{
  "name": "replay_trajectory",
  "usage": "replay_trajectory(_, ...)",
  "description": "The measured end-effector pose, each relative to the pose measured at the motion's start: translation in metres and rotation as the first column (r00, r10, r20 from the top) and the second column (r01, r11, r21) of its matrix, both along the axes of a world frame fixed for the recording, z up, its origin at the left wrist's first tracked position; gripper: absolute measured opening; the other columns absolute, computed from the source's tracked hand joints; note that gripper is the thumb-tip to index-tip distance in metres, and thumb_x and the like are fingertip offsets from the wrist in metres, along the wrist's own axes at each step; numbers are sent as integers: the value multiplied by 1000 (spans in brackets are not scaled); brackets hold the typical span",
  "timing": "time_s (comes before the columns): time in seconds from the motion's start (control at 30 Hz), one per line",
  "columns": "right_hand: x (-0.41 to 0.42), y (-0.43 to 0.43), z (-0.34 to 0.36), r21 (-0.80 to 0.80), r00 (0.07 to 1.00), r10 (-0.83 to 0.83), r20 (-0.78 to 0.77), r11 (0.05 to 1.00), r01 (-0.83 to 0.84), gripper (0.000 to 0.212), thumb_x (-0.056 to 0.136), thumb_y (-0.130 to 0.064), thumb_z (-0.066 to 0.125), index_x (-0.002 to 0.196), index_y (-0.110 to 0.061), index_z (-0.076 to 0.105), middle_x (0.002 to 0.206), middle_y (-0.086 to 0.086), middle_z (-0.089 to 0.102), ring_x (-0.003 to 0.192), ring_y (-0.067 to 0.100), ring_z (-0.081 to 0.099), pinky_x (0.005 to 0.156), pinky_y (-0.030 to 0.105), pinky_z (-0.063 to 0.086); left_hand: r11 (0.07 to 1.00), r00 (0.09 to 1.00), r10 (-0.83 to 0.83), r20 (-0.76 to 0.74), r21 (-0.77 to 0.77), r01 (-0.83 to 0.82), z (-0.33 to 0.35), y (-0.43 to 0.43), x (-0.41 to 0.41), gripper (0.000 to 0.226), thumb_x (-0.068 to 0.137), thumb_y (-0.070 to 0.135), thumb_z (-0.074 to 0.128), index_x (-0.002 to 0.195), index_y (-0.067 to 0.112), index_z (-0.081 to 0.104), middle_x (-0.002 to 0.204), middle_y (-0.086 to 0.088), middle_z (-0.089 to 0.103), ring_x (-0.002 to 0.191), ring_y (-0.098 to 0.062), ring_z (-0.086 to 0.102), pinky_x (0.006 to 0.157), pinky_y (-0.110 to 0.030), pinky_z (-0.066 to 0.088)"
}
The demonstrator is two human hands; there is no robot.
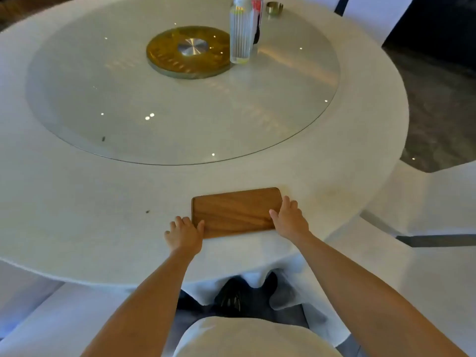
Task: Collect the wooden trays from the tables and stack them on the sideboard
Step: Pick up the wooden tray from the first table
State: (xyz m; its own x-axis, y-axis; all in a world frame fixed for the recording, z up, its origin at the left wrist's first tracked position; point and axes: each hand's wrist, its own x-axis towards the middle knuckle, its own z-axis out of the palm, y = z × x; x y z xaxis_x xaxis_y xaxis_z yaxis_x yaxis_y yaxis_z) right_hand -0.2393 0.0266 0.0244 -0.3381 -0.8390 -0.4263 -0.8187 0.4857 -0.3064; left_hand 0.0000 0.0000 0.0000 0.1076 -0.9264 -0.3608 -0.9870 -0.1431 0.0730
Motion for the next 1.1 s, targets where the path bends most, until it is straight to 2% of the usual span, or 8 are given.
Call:
replay_trajectory(0.1, 1, -9, -4, 29, 997, -80, 1, 996, 80, 55, 97, -39, 34, 138, -3, 24, 135, 19, 41, 118, 37, 48, 89, 43, 44, 1000, 999, -10, 33, 24, 9, -6, -7, -2, 60, 95, 50, 24, 125, 3, 46, 128, -15, 49, 117, -30, 47, 91, -40, 42)
replay_trajectory(0.2, -1, -15, -10, 96, 995, -91, -28, 991, 93, 54, 96, -42, 32, 134, -4, 30, 129, 18, 49, 115, 36, 51, 87, 41, 45, 999, 1000, -9, 18, 47, 9, -10, -11, -5, 61, 94, 52, 24, 123, 3, 47, 126, -15, 51, 115, -30, 49, 90, -40, 42)
replay_trajectory(0.37, -2, -20, -17, 134, 990, -134, -43, 981, 139, 53, 96, -43, 32, 128, -1, 35, 126, 18, 53, 114, 35, 52, 86, 40, 45, 998, 1000, 23, -13, 54, -22, -13, -14, -3, 63, 92, 55, 26, 119, 3, 48, 122, -16, 54, 111, -32, 53, 87, -40, 45)
replay_trajectory(0.63, -4, -19, -17, 141, 970, -234, 64, 965, 223, 52, 97, -42, 31, 127, 1, 37, 125, 19, 54, 111, 35, 55, 81, 38, 46, 997, 1000, 16, -2, 81, -15, -5, -16, 0, 62, 90, 60, 23, 107, 7, 51, 106, -12, 65, 97, -28, 63, 70, -32, 43)
replay_trajectory(0.73, -1, -18, -14, 125, 961, -245, 127, 965, 229, 52, 97, -42, 32, 126, 1, 37, 124, 20, 55, 110, 35, 56, 77, 36, 44, 996, 999, 36, 2, 82, -36, 0, -10, 6, 62, 90, 61, 22, 110, 8, 50, 107, -12, 65, 98, -28, 63, 74, -33, 46)
replay_trajectory(0.93, 14, -18, 3, 14, 970, -143, 196, 990, 143, 55, 97, -44, 32, 124, 3, 37, 123, 21, 56, 110, 37, 57, 78, 38, 45, 979, 976, 202, -81, 16, -201, 18, 19, 24, 60, 90, 61, 26, 108, 8, 49, 104, -13, 65, 96, -30, 62, 77, -36, 48)
replay_trajectory(1.1, 37, -9, 22, -94, 978, 53, 203, 995, -34, 54, 96, -45, 32, 122, 2, 38, 120, 22, 58, 108, 39, 58, 81, 42, 47, 894, 871, 411, -268, -69, -442, 33, 65, 44, 53, 89, 60, 32, 95, 9, 45, 83, -10, 59, 77, -27, 57, 63, -34, 43)
